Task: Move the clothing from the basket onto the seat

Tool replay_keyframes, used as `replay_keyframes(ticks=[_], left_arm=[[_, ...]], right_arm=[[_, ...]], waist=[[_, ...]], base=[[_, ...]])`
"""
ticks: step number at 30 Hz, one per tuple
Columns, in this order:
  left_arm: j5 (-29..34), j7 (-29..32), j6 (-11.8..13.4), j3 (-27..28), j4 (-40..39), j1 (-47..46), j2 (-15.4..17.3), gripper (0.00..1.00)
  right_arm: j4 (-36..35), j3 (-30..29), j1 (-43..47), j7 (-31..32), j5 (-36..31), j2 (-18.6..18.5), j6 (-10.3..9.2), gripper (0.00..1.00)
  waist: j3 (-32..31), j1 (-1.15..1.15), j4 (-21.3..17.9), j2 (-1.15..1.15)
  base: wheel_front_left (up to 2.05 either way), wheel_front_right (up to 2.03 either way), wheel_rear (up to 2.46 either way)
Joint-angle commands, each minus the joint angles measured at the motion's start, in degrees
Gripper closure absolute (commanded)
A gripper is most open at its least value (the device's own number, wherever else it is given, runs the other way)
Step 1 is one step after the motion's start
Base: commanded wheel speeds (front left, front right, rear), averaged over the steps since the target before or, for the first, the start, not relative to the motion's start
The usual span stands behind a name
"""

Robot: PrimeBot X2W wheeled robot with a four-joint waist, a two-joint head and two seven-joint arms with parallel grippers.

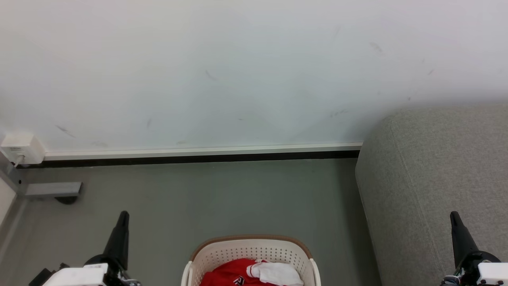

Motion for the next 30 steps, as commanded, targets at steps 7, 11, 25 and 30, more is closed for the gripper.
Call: replay_keyframes(ticks=[7, 11, 25, 30], left_arm=[[-0.8, 0.2, -0.4, 0.1, -0.2, -0.4, 0.4, 1.00], [-0.8, 0.2, -0.4, 0.1, -0.2, -0.4, 0.4, 1.00], [-0.8, 0.2, -0.4, 0.1, -0.2, -0.4, 0.4, 1.00], [-0.8, 0.2, -0.4, 0.1, -0.2, -0.4, 0.4, 1.00]], right_arm=[[-0.3, -0.2, -0.7, 0.1, 0.1, -0.4, -0.13, 1.00], [-0.3, -0.2, -0.7, 0.1, 0.1, -0.4, -0.13, 1.00], [-0.3, -0.2, -0.7, 0.1, 0.1, -0.4, -0.13, 1.00], [-0.3, -0.2, -0.7, 0.1, 0.1, -0.4, -0.13, 1.00]], waist=[[0.0, 0.00, 0.0, 0.00], [0.0, 0.00, 0.0, 0.00], [0.0, 0.00, 0.0, 0.00], [0.0, 0.00, 0.0, 0.00]], base=[[0.00, 0.00, 0.00], [0.00, 0.00, 0.00], [0.00, 0.00, 0.00], [0.00, 0.00, 0.00]])
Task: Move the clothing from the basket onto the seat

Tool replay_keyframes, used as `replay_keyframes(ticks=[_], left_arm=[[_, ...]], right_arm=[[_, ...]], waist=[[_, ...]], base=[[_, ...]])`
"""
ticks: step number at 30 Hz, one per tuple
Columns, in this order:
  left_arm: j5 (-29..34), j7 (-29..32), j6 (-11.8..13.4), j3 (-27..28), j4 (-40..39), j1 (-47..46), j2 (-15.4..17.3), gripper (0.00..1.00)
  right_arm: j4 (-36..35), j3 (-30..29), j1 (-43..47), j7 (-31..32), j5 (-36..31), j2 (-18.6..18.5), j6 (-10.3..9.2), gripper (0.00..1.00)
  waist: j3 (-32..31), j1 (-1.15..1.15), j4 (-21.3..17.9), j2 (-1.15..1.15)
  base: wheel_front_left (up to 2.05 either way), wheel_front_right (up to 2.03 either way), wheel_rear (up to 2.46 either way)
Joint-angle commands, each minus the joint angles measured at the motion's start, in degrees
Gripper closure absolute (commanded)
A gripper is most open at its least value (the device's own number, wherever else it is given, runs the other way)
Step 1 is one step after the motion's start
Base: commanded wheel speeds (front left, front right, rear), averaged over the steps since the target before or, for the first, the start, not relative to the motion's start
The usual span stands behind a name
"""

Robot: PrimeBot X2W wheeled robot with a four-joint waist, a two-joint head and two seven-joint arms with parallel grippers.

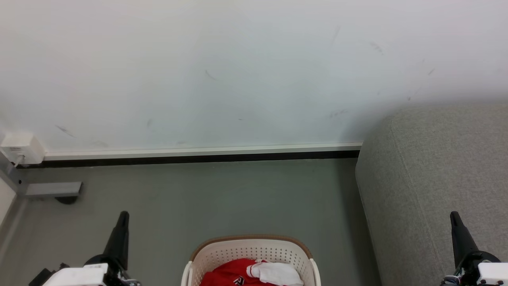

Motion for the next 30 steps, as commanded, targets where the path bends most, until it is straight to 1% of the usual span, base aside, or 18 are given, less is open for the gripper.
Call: replay_keyframes(ticks=[1, 30], left_arm=[[-0.8, 0.2, -0.4, 0.1, -0.2, -0.4, 0.4, 1.00], [-0.8, 0.2, -0.4, 0.1, -0.2, -0.4, 0.4, 1.00]], right_arm=[[-0.3, -0.2, -0.7, 0.1, 0.1, -0.4, -0.13, 1.00], [-0.3, -0.2, -0.7, 0.1, 0.1, -0.4, -0.13, 1.00]], waist=[[0.0, 0.00, 0.0, 0.00], [0.0, 0.00, 0.0, 0.00]], base=[[0.00, 0.00, 0.00], [0.00, 0.00, 0.00]])
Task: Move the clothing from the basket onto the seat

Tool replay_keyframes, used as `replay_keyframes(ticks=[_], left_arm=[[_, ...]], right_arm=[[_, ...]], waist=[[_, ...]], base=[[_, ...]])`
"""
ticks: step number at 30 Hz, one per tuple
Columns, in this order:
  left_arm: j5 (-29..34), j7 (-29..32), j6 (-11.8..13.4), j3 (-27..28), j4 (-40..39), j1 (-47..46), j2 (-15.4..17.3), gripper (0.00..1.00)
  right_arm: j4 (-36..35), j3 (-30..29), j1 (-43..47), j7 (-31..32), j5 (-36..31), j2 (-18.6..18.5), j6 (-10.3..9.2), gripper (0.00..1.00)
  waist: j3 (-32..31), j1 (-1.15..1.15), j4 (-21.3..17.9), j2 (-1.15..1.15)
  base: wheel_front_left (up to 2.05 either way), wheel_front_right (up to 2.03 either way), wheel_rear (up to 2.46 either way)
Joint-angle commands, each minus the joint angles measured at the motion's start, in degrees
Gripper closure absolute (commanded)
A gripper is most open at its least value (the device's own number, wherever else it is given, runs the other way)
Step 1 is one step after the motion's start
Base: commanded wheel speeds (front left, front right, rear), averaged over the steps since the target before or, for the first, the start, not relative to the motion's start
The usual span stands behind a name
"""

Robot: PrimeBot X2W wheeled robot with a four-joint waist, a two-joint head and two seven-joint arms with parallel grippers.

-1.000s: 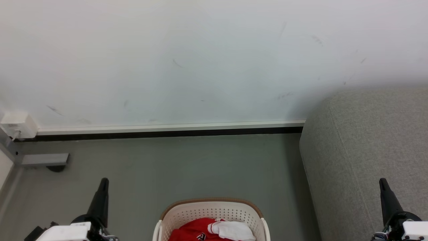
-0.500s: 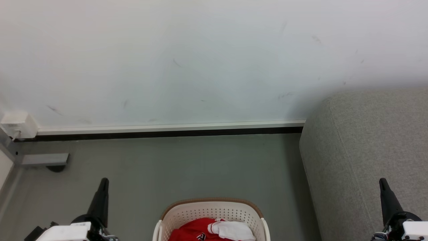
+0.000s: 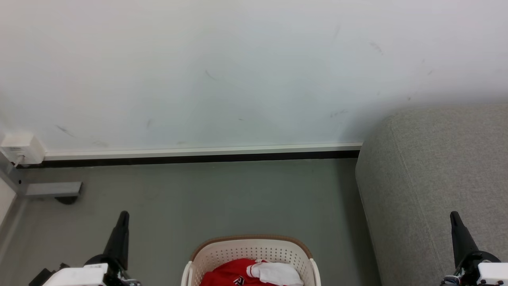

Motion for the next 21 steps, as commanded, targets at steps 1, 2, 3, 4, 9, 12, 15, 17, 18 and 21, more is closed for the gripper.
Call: replay_keyframes(ticks=[1, 2, 3, 4, 9, 12, 15, 17, 18, 21], left_arm=[[-0.8, 0.2, -0.4, 0.1, -0.2, -0.4, 0.4, 1.00], [-0.8, 0.2, -0.4, 0.1, -0.2, -0.4, 0.4, 1.00], [-0.8, 0.2, -0.4, 0.1, -0.2, -0.4, 0.4, 1.00], [-0.8, 0.2, -0.4, 0.1, -0.2, -0.4, 0.4, 1.00], [-0.8, 0.2, -0.4, 0.1, -0.2, -0.4, 0.4, 1.00], [-0.8, 0.2, -0.4, 0.1, -0.2, -0.4, 0.4, 1.00], [-0.8, 0.2, -0.4, 0.1, -0.2, -0.4, 0.4, 1.00], [-0.8, 0.2, -0.4, 0.1, -0.2, -0.4, 0.4, 1.00], [-0.8, 0.2, -0.4, 0.1, -0.2, -0.4, 0.4, 1.00], [-0.8, 0.2, -0.4, 0.1, -0.2, -0.4, 0.4, 1.00]], right_arm=[[-0.3, -0.2, -0.7, 0.1, 0.1, -0.4, -0.13, 1.00], [-0.3, -0.2, -0.7, 0.1, 0.1, -0.4, -0.13, 1.00], [-0.3, -0.2, -0.7, 0.1, 0.1, -0.4, -0.14, 1.00], [-0.3, -0.2, -0.7, 0.1, 0.1, -0.4, -0.14, 1.00], [-0.3, -0.2, -0.7, 0.1, 0.1, -0.4, -0.13, 1.00], [-0.3, -0.2, -0.7, 0.1, 0.1, -0.4, -0.13, 1.00], [-0.3, -0.2, -0.7, 0.1, 0.1, -0.4, -0.13, 1.00], [-0.3, -0.2, -0.7, 0.1, 0.1, -0.4, -0.13, 1.00], [-0.3, -0.2, -0.7, 0.1, 0.1, -0.4, -0.13, 1.00], [-0.3, -0.2, -0.7, 0.1, 0.1, -0.4, -0.14, 1.00]], waist=[[0.0, 0.00, 0.0, 0.00], [0.0, 0.00, 0.0, 0.00], [0.0, 0.00, 0.0, 0.00], [0.0, 0.00, 0.0, 0.00], [0.0, 0.00, 0.0, 0.00], [0.0, 0.00, 0.0, 0.00], [0.0, 0.00, 0.0, 0.00], [0.0, 0.00, 0.0, 0.00], [0.0, 0.00, 0.0, 0.00], [0.0, 0.00, 0.0, 0.00]], base=[[0.00, 0.00, 0.00], [0.00, 0.00, 0.00], [0.00, 0.00, 0.00], [0.00, 0.00, 0.00], [0.00, 0.00, 0.00], [0.00, 0.00, 0.00], [0.00, 0.00, 0.00], [0.00, 0.00, 0.00], [0.00, 0.00, 0.00], [0.00, 0.00, 0.00]])
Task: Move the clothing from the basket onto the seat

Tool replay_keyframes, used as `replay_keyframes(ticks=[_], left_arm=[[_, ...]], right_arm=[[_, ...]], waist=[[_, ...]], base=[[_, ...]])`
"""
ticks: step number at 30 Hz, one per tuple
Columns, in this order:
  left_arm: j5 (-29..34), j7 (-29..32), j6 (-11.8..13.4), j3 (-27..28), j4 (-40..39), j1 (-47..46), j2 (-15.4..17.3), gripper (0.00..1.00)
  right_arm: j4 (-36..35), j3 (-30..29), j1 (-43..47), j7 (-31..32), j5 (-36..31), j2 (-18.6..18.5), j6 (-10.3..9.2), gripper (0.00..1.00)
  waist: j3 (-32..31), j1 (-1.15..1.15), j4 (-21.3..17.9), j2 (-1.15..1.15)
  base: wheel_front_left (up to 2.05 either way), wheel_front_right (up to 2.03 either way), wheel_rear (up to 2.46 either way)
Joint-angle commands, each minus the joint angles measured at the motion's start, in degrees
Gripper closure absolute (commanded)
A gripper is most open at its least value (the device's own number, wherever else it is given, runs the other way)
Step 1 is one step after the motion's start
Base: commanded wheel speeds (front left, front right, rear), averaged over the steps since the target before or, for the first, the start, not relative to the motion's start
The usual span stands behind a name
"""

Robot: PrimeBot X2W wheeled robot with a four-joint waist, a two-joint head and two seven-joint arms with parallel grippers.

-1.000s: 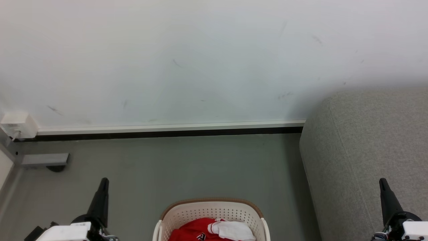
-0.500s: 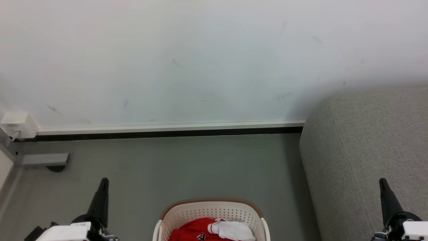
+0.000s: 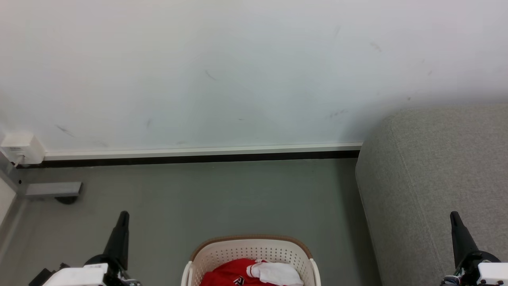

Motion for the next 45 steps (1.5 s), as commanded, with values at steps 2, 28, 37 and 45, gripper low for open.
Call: replay_keyframes(ticks=[2, 28, 37, 45], left_arm=[[-0.8, 0.2, -0.4, 0.1, -0.2, -0.4, 0.4, 1.00], [-0.8, 0.2, -0.4, 0.1, -0.2, -0.4, 0.4, 1.00], [-0.8, 0.2, -0.4, 0.1, -0.2, -0.4, 0.4, 1.00], [-0.8, 0.2, -0.4, 0.1, -0.2, -0.4, 0.4, 1.00]], right_arm=[[-0.3, -0.2, -0.7, 0.1, 0.1, -0.4, -0.13, 1.00], [-0.3, -0.2, -0.7, 0.1, 0.1, -0.4, -0.13, 1.00], [-0.3, -0.2, -0.7, 0.1, 0.1, -0.4, -0.13, 1.00], [-0.3, -0.2, -0.7, 0.1, 0.1, -0.4, -0.13, 1.00]], waist=[[0.0, 0.00, 0.0, 0.00], [0.0, 0.00, 0.0, 0.00], [0.0, 0.00, 0.0, 0.00], [0.0, 0.00, 0.0, 0.00]], base=[[0.00, 0.00, 0.00], [0.00, 0.00, 0.00], [0.00, 0.00, 0.00], [0.00, 0.00, 0.00]])
